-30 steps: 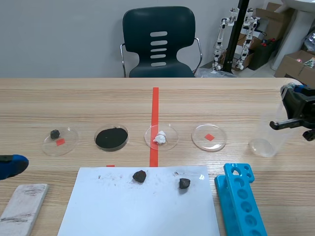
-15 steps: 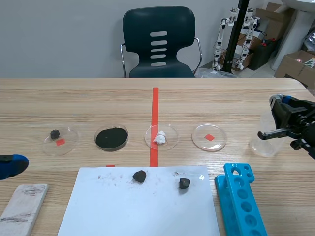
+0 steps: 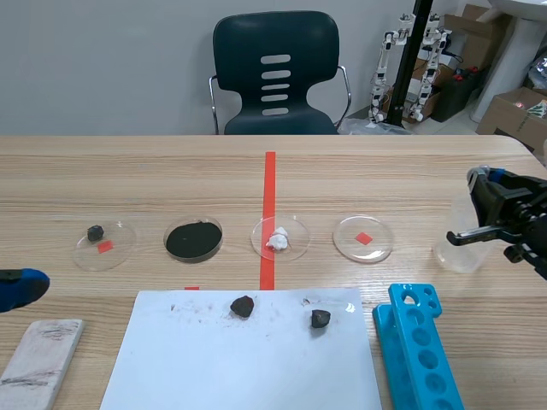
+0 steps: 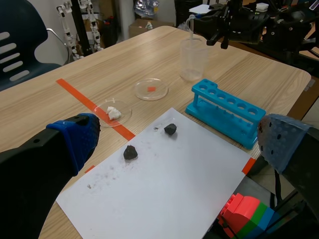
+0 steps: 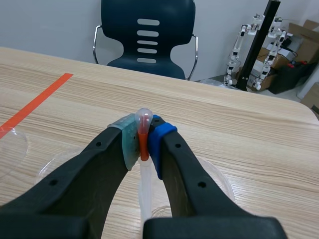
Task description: Put the dropper in the beaker
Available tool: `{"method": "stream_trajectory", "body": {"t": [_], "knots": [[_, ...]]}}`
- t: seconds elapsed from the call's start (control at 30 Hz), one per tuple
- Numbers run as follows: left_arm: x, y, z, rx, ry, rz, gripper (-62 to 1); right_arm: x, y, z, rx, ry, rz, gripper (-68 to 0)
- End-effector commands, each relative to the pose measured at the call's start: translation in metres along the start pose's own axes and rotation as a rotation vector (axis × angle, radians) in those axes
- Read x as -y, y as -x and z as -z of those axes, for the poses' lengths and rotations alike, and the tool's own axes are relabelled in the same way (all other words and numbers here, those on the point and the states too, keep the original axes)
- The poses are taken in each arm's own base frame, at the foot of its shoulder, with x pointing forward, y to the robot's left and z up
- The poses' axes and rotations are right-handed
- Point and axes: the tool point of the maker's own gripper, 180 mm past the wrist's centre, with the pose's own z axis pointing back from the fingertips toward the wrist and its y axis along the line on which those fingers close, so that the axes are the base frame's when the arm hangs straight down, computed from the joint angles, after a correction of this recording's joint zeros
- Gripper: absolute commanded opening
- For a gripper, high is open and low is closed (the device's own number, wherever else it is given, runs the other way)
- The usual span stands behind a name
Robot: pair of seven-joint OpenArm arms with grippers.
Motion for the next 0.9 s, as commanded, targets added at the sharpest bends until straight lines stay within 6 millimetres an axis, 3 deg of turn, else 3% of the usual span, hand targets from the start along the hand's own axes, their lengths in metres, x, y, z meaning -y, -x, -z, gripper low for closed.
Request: {"method": "stream_trajectory", "body": {"t": [0.0, 0.6, 0.87], "knots": [[-0.0027, -0.0067, 0.0007, 0.029, -0.009, 0.004, 1.4, 0.0058, -0.014, 0.0073, 0.044, 0.004, -0.011, -66.4], [-0.0027, -0.0067, 0.0007, 0.029, -0.009, 0.004, 1.4, 0.0047, -0.0122, 0.0067, 0.036, 0.0, -0.019, -61.4], [-0.0027, -0.0067, 0.0007, 0.029, -0.009, 0.004, 1.4, 0.0048, -0.0122, 0.0067, 0.035, -0.001, -0.02, -40.5]]}}
